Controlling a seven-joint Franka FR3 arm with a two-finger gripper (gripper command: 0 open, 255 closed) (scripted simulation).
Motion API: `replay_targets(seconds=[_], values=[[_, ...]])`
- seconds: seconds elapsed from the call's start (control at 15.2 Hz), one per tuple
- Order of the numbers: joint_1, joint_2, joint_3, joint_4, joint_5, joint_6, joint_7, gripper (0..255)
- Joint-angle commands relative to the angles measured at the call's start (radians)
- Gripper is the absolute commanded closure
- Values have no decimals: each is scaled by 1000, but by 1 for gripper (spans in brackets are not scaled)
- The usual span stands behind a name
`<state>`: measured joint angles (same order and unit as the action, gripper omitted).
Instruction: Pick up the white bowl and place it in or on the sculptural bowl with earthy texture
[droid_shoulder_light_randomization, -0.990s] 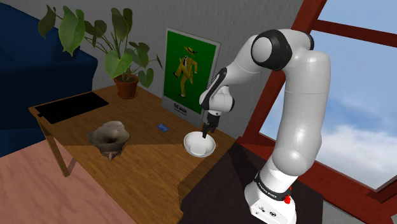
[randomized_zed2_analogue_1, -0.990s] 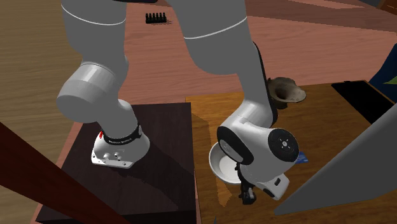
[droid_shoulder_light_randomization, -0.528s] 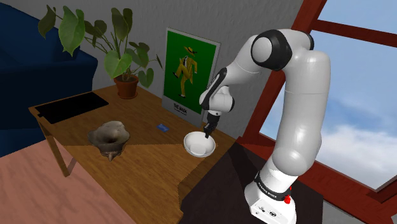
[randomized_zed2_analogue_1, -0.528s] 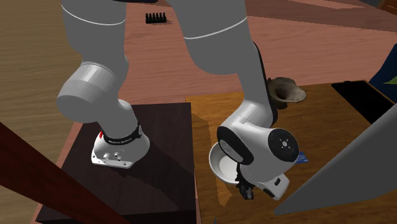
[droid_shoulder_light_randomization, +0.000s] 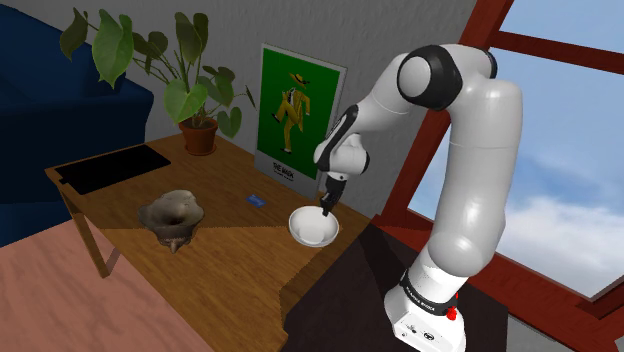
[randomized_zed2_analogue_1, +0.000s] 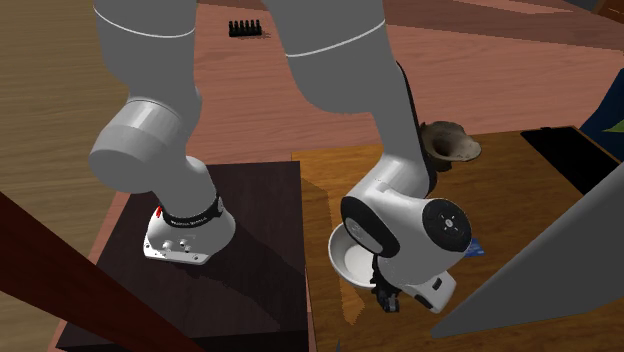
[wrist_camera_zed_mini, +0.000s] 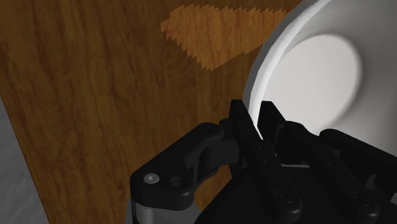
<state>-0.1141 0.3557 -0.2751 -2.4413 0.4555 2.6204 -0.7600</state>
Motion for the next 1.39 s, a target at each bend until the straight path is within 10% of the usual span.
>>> replay_targets(seconds=[0.0,1.32], values=[[9,-27,-14,-6,-22,-19,17,255],[57,-310,-103,-20,-260,-251,208,255]])
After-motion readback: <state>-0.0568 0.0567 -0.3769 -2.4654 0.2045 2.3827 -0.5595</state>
